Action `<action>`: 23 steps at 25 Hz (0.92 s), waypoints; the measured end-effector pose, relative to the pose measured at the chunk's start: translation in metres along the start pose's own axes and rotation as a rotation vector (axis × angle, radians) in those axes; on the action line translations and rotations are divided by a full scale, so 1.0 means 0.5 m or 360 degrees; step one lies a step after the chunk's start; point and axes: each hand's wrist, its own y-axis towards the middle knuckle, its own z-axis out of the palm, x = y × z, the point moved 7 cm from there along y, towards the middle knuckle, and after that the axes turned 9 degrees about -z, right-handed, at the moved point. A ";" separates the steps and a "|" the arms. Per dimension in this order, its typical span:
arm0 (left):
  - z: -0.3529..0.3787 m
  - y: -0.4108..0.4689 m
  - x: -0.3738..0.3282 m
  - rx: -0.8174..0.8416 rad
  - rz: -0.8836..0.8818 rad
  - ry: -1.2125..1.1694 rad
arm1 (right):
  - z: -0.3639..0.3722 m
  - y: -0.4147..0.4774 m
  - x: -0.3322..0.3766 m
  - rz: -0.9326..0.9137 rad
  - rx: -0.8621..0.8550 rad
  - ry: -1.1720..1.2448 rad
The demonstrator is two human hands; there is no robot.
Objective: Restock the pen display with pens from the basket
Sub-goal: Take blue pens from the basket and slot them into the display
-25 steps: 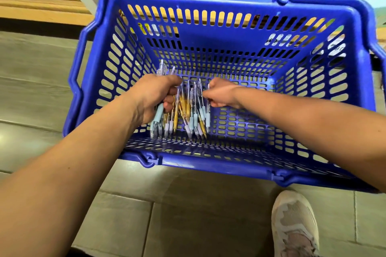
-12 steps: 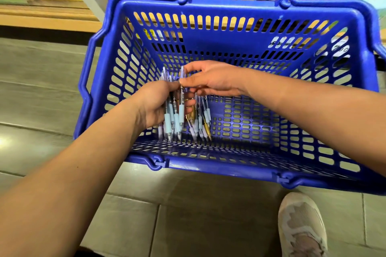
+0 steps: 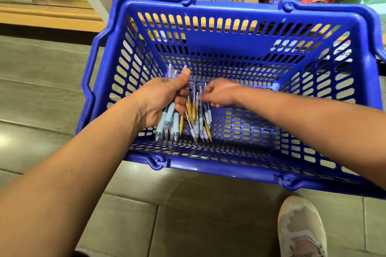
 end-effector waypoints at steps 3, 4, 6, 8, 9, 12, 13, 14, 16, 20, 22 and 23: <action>-0.019 0.001 -0.001 -0.0137 0.0056 0.0088 | 0.071 -0.009 -0.056 0.0230 -0.0009 -0.0287; -0.028 0.003 -0.001 -0.0201 0.0067 0.0108 | 0.083 -0.010 -0.061 0.0263 -0.0070 -0.0241; -0.040 0.002 0.001 -0.0281 0.0053 0.0101 | 0.088 -0.008 -0.063 0.0286 -0.0187 -0.0110; -0.048 -0.001 0.006 -0.0325 0.0037 0.0088 | 0.087 -0.004 -0.060 0.0276 -0.0201 -0.0004; -0.051 -0.001 0.007 -0.0333 0.0040 0.0077 | 0.088 -0.003 -0.059 0.0264 -0.0174 0.0019; -0.063 -0.002 0.011 -0.0332 0.0019 -0.0006 | 0.098 0.002 -0.060 0.0285 -0.0069 0.0214; -0.066 -0.003 0.011 -0.0337 0.0015 -0.0024 | 0.100 0.003 -0.058 0.0291 -0.0049 0.0263; -0.067 -0.003 0.010 -0.0345 0.0017 -0.0028 | 0.099 0.006 -0.056 0.0281 -0.0042 0.0245; -0.070 -0.004 0.009 -0.0380 0.0033 -0.0011 | 0.093 0.012 -0.053 0.0267 -0.0051 0.0102; -0.070 -0.002 0.008 -0.0405 0.0040 -0.0003 | 0.060 0.009 -0.048 0.0273 0.0007 -0.0060; -0.069 -0.001 0.009 -0.0412 0.0026 -0.0066 | 0.030 0.001 -0.049 0.0329 -0.0015 0.0080; -0.069 0.001 0.009 -0.0424 0.0023 -0.0106 | 0.016 -0.003 -0.047 0.0330 -0.0039 0.0167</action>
